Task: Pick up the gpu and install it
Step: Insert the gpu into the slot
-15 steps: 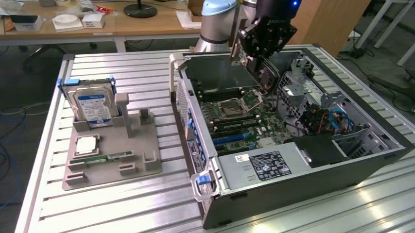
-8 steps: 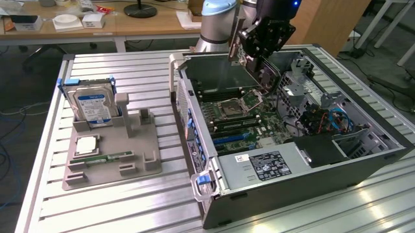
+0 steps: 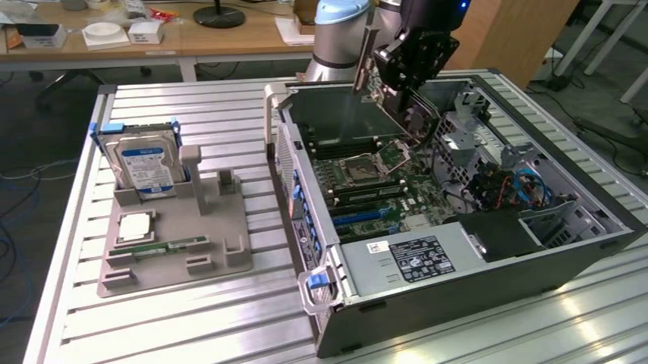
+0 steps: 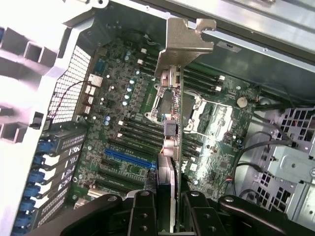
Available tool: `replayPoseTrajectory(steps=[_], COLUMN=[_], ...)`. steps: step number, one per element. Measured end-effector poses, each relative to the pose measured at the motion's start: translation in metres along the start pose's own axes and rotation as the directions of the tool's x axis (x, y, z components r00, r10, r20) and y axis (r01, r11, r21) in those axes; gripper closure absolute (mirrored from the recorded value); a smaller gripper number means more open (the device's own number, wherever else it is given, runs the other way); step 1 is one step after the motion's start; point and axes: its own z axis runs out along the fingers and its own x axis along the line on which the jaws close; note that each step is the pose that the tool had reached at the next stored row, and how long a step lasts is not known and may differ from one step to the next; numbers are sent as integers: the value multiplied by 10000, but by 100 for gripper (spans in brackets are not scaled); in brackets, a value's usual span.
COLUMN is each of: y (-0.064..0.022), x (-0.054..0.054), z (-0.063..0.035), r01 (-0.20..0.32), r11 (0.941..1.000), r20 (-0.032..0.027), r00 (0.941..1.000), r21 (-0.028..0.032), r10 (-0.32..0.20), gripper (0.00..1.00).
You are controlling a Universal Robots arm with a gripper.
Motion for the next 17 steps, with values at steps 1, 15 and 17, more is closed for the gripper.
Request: replayPoseTrajectory(steps=[1,15,17], y=[0,0,0], x=[0,0,0], z=[0,0,0], r01=[95,1532,1767], r11=[10000,9882,9842], r20=[-1,-19,-19], r00=[10000,9882,9843], r21=[-4,-62,-75], r10=[-95,-1532,-1767], gripper=[73,73,73])
